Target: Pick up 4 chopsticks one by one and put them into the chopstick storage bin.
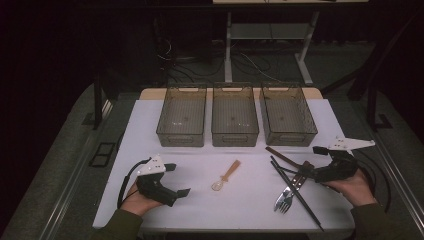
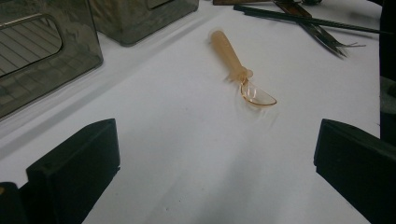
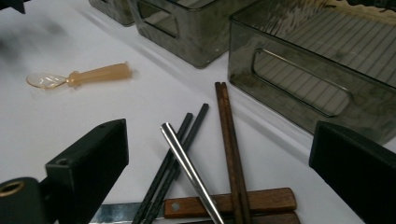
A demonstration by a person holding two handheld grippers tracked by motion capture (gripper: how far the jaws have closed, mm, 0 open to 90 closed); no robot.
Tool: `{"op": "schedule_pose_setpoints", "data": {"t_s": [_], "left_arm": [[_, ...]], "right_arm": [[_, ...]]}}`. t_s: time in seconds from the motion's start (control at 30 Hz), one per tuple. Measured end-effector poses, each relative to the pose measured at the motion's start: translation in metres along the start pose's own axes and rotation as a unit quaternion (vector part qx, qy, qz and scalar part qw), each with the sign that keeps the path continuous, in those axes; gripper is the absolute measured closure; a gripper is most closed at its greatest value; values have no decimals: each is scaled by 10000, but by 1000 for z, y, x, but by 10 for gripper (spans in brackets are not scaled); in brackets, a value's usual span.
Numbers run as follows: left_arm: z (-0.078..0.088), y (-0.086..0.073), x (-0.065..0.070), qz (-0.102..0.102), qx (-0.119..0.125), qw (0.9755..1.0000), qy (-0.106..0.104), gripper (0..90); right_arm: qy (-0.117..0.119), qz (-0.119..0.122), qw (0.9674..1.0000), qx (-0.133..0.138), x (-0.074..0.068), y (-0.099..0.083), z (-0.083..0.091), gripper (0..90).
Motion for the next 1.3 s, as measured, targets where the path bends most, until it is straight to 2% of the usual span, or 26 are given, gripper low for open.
{"op": "schedule_pose_setpoints", "data": {"t_s": [0.2,0.23,0.67,0.7,0.8,0.83,1.0,1.03,1.07,1.1,1.13,1.17,1.2,1.23,1.27,1.3], "left_arm": [[0,0,-1,8,14,10000,3,0],[0,0,-1,8,12,10000,5,0],[0,0,-1,24,39,10000,-3,0],[1,0,-1,30,47,10000,-9,0],[1,0,-1,30,47,10000,-4,0],[1,0,-1,32,53,10000,-2,0],[1,0,-1,32,42,10000,5,0],[1,0,-1,35,52,10000,-2,0],[1,0,-1,35,52,10000,-2,0],[1,0,-1,36,57,10000,-3,0],[1,0,-1,36,57,10000,-3,0],[1,1,-1,37,59,10000,-5,0],[1,1,-1,37,59,10000,-5,0],[1,1,-1,33,48,10000,-13,0],[1,1,-1,33,48,10000,-13,0],[1,0,-1,33,59,10000,-12,0]], "right_arm": [[-96,-65,9999,-115,10,-1,2,64],[-87,-89,9998,-158,13,-2,3,110],[-150,-166,9988,-427,18,-9,5,192],[-106,-150,9989,-435,18,-10,6,235],[-121,-192,9986,-471,19,-11,7,264],[-65,-211,9983,-535,21,-12,8,319],[-90,-193,9975,-667,23,-15,9,398],[-77,-212,9972,-715,25,-16,9,453],[-77,-212,9972,-715,25,-16,9,453],[-89,-197,9967,-787,26,-18,9,517],[-89,-197,9967,-787,26,-18,9,517],[-84,-213,9961,-858,27,-19,9,579],[-84,-213,9961,-858,27,-19,9,579],[-76,-202,9953,-939,27,-21,9,633],[-76,-202,9953,-939,27,-21,9,633],[-53,-211,9947,-1000,27,-22,8,683]]}}
Point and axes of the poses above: each handheld gripper's, and its own axes: z roughly backward along the jaws, y roughly out of its top, x roughly to its right, the point moved 3 cm from there along -z, roughly forward along the jaws, and after that the axes turned 7 degrees about y, right-handed, at the moved point
